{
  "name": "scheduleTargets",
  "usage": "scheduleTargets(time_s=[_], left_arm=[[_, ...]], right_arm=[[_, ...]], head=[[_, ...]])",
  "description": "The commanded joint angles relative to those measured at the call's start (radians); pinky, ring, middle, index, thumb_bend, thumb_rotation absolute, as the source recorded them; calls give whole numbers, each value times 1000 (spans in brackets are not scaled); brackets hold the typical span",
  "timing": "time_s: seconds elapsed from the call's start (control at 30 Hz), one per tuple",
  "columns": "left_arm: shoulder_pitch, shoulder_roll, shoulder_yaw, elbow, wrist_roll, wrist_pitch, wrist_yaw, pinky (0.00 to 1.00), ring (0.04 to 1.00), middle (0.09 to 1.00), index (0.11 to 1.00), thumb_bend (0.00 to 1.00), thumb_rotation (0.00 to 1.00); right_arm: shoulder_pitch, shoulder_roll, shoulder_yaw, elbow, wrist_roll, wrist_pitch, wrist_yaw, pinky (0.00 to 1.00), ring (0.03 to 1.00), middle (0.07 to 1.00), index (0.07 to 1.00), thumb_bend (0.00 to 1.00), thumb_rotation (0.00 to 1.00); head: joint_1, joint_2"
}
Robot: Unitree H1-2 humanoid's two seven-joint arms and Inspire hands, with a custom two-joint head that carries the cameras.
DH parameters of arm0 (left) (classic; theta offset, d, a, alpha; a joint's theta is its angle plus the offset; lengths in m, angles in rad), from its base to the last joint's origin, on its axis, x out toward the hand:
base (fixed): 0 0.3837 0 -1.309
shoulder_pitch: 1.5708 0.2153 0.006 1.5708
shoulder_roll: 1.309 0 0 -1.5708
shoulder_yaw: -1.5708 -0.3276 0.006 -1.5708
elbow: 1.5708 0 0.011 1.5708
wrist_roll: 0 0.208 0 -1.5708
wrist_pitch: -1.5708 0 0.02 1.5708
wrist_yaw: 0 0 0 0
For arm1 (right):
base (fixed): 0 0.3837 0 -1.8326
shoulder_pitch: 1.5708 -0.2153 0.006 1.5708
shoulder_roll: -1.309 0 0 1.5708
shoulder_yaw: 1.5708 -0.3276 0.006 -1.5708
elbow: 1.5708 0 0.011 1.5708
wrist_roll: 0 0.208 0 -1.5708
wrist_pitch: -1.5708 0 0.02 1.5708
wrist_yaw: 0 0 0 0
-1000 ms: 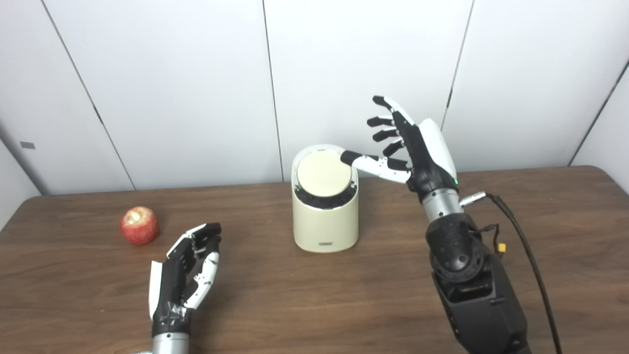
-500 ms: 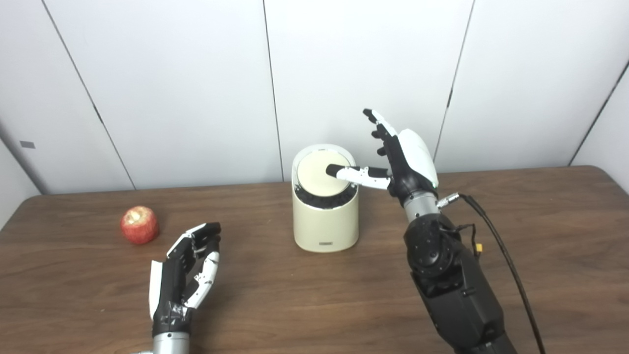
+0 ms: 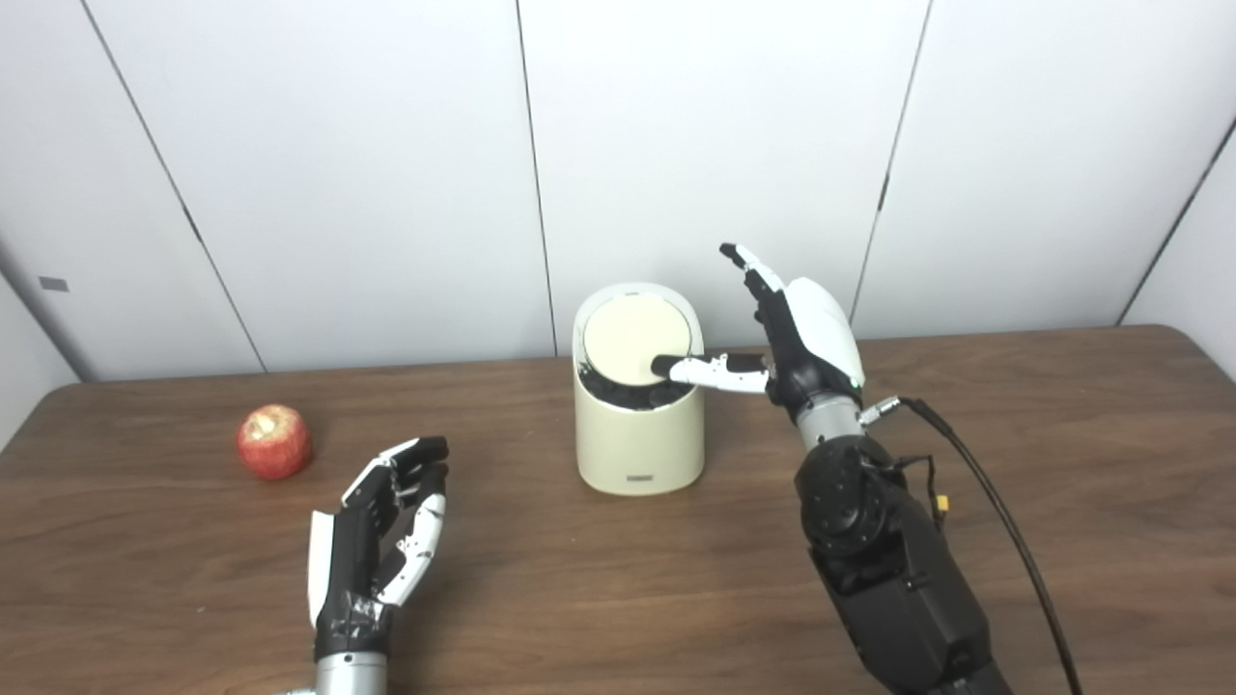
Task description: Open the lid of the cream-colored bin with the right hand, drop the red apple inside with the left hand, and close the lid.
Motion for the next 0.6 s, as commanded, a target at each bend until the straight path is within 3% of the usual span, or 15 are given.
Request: scheduleTargets(time_s=[0.0,0.23,0.57], left_arm=[[-6,-6,-8,-23,14,-14,17,614,700,729,714,226,408],[-7,-17,-12,-18,21,-15,30,611,697,726,709,252,440],[-14,-19,-16,-3,19,-31,42,600,693,722,706,247,400]], right_arm=[[-47,-10,4,-8,-20,-17,-32,758,881,914,907,972,461],[-54,-16,17,32,-39,-23,-55,736,867,894,890,971,437],[-79,-23,29,43,-32,-11,-46,747,876,900,890,948,585]], head=[[2,2],[6,-2],[4,-9]])
